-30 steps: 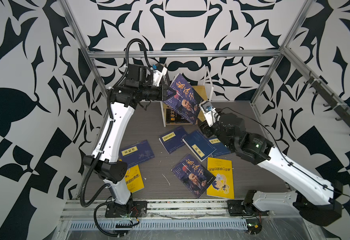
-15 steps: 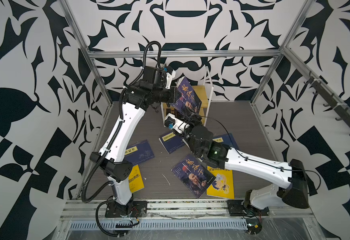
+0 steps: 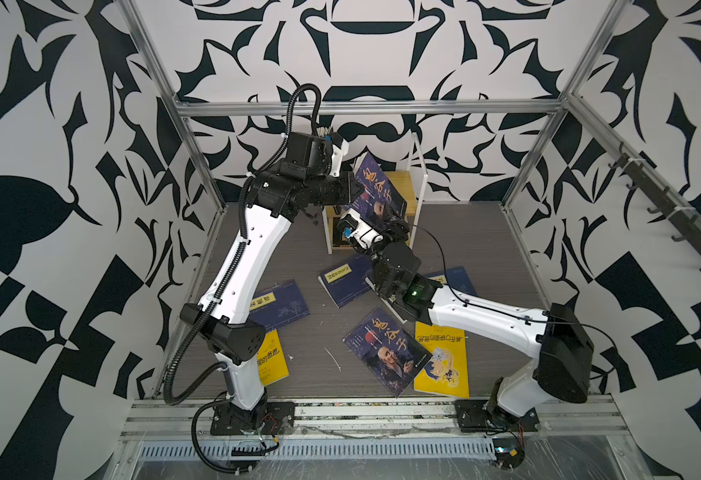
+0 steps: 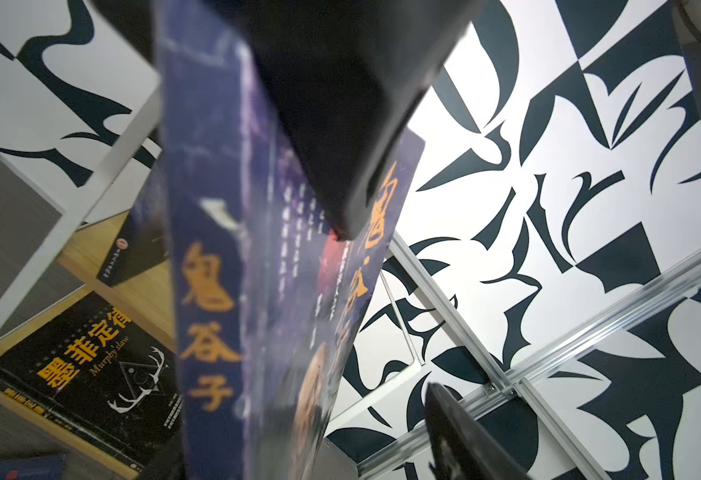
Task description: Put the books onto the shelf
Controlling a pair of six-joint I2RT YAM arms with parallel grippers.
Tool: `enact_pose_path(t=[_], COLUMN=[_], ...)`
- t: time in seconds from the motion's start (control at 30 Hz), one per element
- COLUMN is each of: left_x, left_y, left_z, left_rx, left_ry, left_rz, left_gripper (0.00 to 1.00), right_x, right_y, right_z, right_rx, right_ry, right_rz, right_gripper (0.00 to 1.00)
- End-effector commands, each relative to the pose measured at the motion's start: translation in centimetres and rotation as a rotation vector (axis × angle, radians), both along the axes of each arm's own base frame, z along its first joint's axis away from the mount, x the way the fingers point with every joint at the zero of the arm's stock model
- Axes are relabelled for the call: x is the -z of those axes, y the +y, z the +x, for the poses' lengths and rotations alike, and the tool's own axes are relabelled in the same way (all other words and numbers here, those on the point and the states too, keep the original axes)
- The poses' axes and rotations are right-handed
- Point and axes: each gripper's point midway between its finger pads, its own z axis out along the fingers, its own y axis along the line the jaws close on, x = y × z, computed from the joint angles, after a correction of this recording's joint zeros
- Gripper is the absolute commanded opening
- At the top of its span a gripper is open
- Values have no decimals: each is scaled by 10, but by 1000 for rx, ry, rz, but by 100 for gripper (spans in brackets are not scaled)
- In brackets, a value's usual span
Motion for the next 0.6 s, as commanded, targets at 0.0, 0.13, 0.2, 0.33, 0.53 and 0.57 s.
enact_pose_path(t=[0.0, 0.13, 0.2, 0.33, 0.53, 0.57], left_x=[-29, -31, -30, -30, -41, -45], left_y=[0, -2, -2, 2, 27, 34], left_z=[-11, -13, -14, -15, -14, -15], left_rx=[24, 39, 42, 36, 16, 16], left_ry=[-48, -41, -39, -36, -67, -73], left_rz=[-77, -93, -94, -91, -91, -99], left_gripper=[0, 0, 0, 0, 37, 42], right_x=[-20, -21, -22, -26, -30, -33], right_y=[-10, -9, -9, -6, -7, -9], right_z=[3, 12, 15, 17, 17, 17], right_rx=[12, 15, 17, 17, -6, -9], right_ry=[-49, -55, -62, -77, -72, -73], right_rz=[124, 150, 162, 164, 192, 204], right_gripper=[70, 52, 29, 0, 0, 0])
